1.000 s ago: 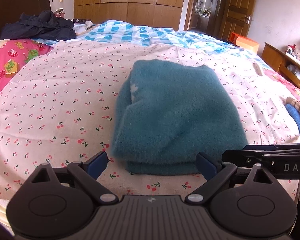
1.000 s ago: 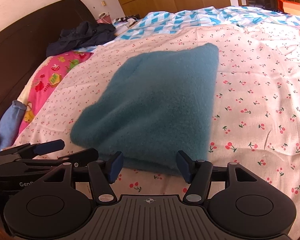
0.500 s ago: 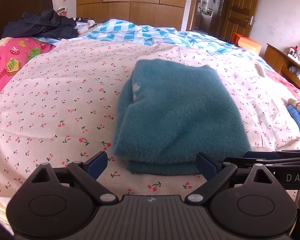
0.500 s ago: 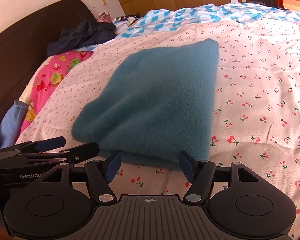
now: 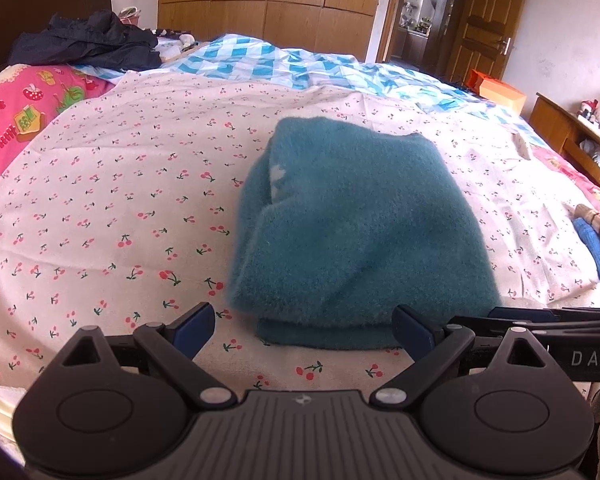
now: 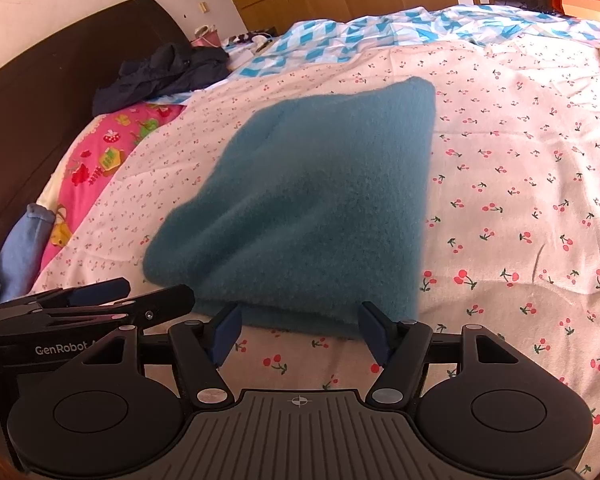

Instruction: Fold small clothes

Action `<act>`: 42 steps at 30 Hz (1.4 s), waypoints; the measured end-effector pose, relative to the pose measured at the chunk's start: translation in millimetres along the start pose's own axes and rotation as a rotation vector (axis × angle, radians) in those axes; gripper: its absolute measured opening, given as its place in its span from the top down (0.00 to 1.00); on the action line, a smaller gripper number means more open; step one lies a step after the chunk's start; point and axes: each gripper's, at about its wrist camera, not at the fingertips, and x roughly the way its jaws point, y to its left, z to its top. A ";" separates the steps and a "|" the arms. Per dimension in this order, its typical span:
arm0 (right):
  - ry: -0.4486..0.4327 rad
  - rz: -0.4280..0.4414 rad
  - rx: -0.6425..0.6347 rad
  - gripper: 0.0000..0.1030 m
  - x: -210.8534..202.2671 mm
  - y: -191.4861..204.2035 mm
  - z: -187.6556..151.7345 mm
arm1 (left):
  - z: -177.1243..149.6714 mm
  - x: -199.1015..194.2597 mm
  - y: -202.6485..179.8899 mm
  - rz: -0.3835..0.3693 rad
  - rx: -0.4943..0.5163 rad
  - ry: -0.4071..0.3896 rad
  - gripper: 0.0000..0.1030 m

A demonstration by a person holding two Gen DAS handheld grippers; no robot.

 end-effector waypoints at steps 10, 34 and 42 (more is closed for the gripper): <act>-0.011 -0.015 0.011 0.36 -5.4 -1.0 -1.8 | -0.2 5.2 -4.7 -0.011 0.044 0.027 0.03; 0.043 -0.076 -0.008 0.30 9.2 -4.3 -11.0 | -3.7 29.2 -16.9 0.058 0.108 0.167 0.03; 0.049 -0.074 -0.008 0.30 10.0 -4.6 -9.7 | -2.3 32.9 -14.9 0.053 0.096 0.184 0.03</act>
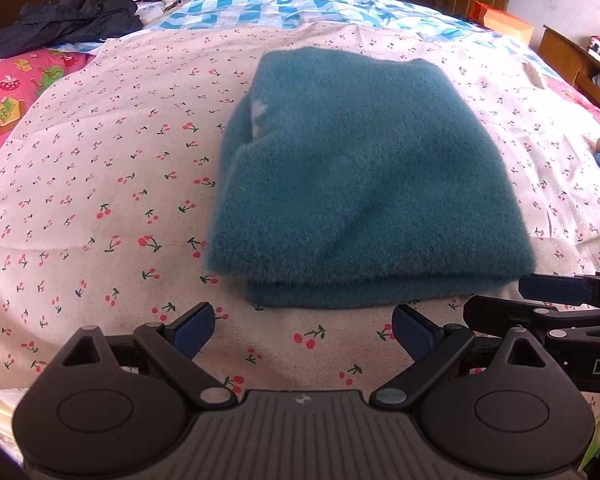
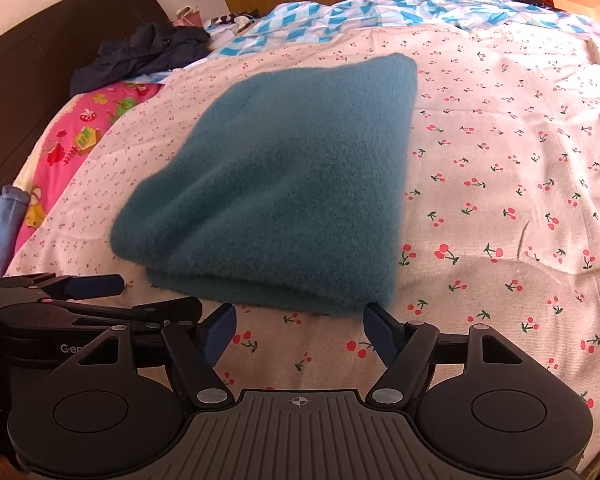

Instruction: Fold small clothes

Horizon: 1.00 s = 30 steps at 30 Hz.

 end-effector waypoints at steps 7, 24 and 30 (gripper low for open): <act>-0.008 -0.024 -0.011 0.30 -3.9 0.3 -1.8 | -0.2 -1.0 1.4 -0.003 -0.007 -0.003 0.03; 0.015 -0.094 0.008 0.30 4.9 -3.4 -5.6 | -2.4 -5.0 -7.0 0.043 0.054 -0.018 0.03; 0.010 -0.099 0.004 0.30 2.5 -2.4 -6.0 | -2.2 -5.5 -5.7 0.035 0.055 -0.017 0.03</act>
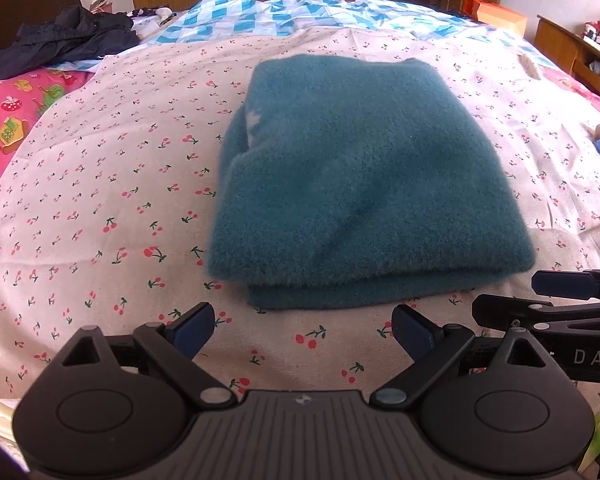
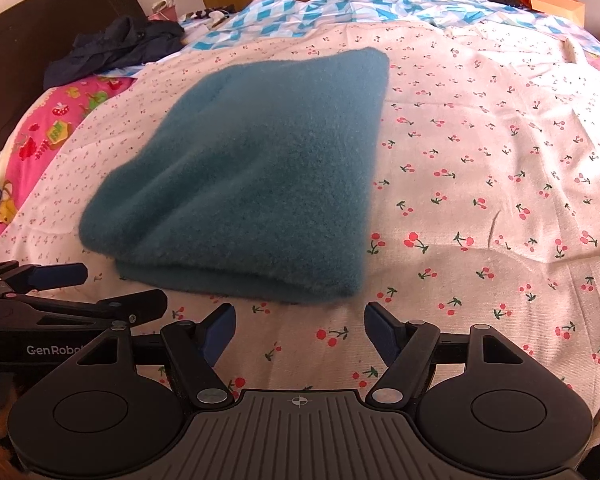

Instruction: Fold small clothes

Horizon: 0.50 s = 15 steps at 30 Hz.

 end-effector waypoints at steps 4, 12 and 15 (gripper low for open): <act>0.009 -0.011 -0.001 0.30 0.7 0.9 0.5 | 0.2 -0.1 -2.4 0.020 0.012 0.003 0.03; 0.004 -0.026 -0.007 0.30 -2.0 5.8 1.7 | -0.1 -2.9 0.1 0.017 0.005 -0.006 0.03; 0.002 -0.032 -0.010 0.30 -2.4 7.5 2.1 | 0.1 -3.3 1.4 0.013 -0.002 -0.006 0.04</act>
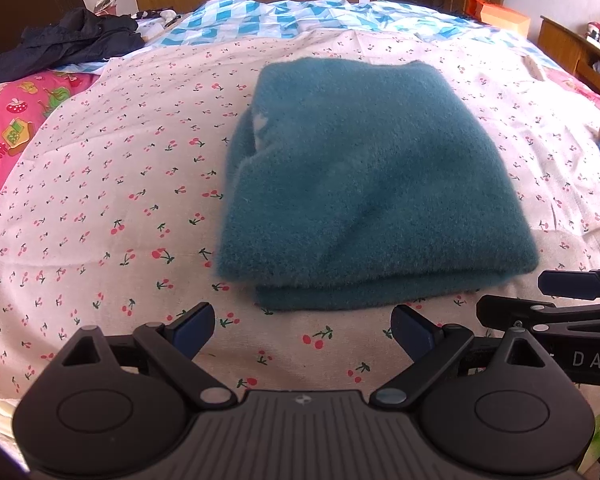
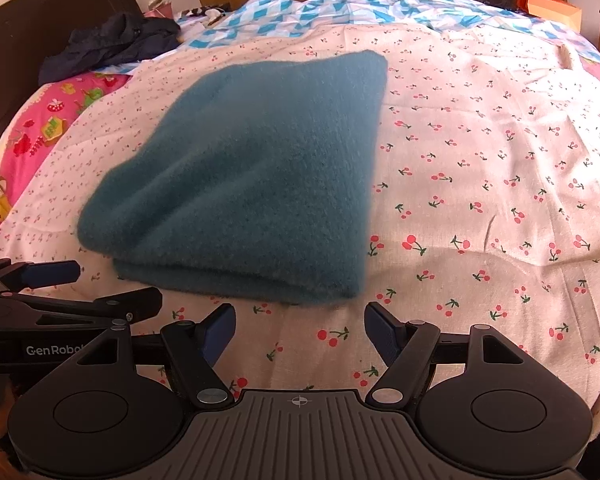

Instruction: Fold small clothes

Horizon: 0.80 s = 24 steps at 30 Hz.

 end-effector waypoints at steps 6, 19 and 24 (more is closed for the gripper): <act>-0.001 -0.011 -0.006 0.30 -0.6 2.7 0.9 | -0.5 -1.4 1.2 0.007 -0.001 -0.004 0.04; -0.005 -0.025 -0.019 0.30 -0.8 5.7 1.5 | -0.7 -2.4 1.8 0.010 -0.005 -0.004 0.04; -0.003 -0.024 -0.019 0.30 0.1 5.4 1.4 | -0.4 -1.6 1.6 0.013 -0.006 -0.001 0.04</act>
